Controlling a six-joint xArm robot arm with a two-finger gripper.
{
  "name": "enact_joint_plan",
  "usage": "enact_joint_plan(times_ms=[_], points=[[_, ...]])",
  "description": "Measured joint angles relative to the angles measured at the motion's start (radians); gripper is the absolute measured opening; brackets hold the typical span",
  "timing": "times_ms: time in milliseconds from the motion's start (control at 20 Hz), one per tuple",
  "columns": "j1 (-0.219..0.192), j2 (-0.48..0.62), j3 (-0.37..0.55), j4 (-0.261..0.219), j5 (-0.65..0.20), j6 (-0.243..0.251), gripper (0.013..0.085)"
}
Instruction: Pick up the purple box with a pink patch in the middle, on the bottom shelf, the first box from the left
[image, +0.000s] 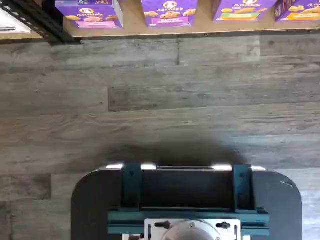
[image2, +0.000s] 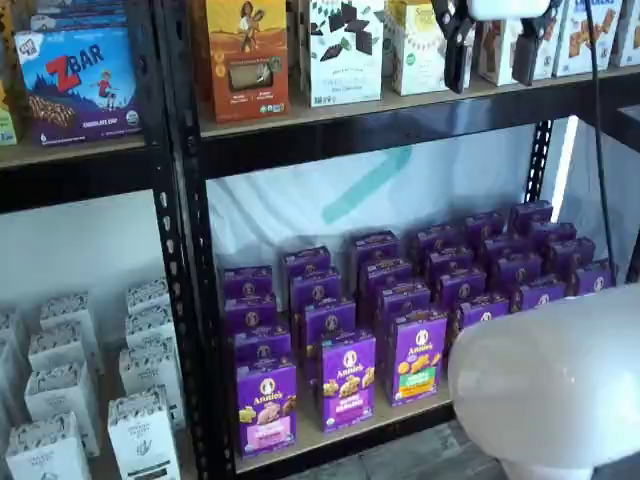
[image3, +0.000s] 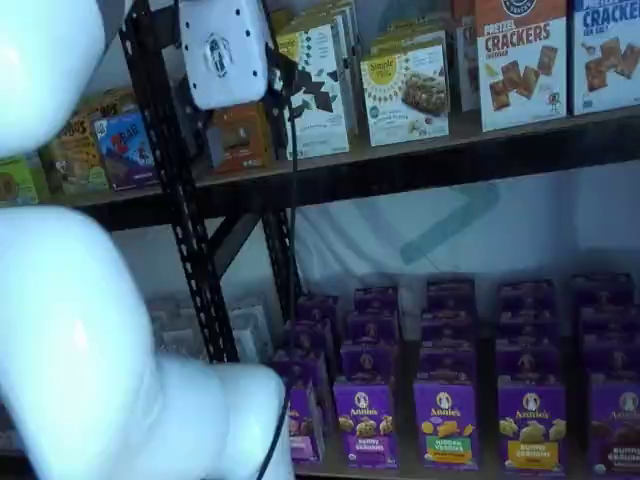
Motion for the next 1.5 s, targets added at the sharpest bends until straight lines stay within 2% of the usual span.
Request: enact_joint_plan(times_ms=[50,100,150,350,500,1200,1500], points=[[-0.015,-0.005,0.005,0.017,-0.008,-0.009,0.0850],[-0.059,-0.020,0.019,0.063,-0.029,-0.032,0.0850],[-0.076,-0.025,0.025,0.083,-0.038,-0.042,0.0850],[-0.085,-0.024,0.030,0.094,-0.044,-0.050,0.0850],[-0.073,-0.026,0.043,0.081,-0.059,-0.045,0.0850],[0.052,-0.037,0.188,-0.026,-0.190,0.041,0.0850],[0.073,-0.048,0.280,-0.048,-0.279,0.059,0.0850]])
